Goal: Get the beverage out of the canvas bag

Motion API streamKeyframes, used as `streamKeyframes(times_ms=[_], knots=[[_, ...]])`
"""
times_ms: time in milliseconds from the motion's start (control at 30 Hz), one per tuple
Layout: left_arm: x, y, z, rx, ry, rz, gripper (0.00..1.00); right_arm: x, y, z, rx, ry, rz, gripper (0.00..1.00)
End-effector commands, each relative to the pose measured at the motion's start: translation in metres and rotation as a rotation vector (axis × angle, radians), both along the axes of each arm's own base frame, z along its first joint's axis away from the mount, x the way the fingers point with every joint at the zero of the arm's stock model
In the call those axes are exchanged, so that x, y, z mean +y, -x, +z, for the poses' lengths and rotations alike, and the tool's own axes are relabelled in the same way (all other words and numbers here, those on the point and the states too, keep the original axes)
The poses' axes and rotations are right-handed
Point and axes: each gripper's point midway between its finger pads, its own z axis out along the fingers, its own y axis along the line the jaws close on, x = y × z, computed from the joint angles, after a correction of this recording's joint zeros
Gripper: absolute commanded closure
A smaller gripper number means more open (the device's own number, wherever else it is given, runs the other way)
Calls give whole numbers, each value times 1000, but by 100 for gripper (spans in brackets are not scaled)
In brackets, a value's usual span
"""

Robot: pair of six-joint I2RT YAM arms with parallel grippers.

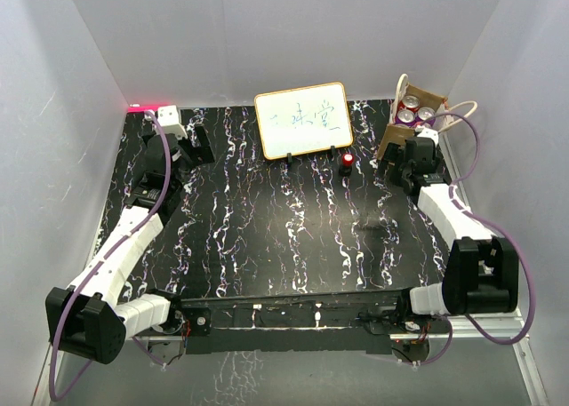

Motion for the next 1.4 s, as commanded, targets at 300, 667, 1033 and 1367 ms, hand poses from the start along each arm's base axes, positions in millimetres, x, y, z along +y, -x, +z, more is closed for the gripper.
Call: streamKeyframes(times_ms=[300, 667, 1033, 1367], knots=[[-11, -7, 15, -74, 26, -25, 3, -21, -138, 126, -347, 90, -58, 2], [-8, -8, 11, -70, 14, -7, 3, -14, -187, 123, -381, 60, -27, 27], [-9, -9, 8, -62, 9, -2, 3, -32, -177, 108, -345, 19, -70, 75], [-13, -9, 5, -57, 17, -11, 3, -38, -131, 129, -372, 58, -75, 92]])
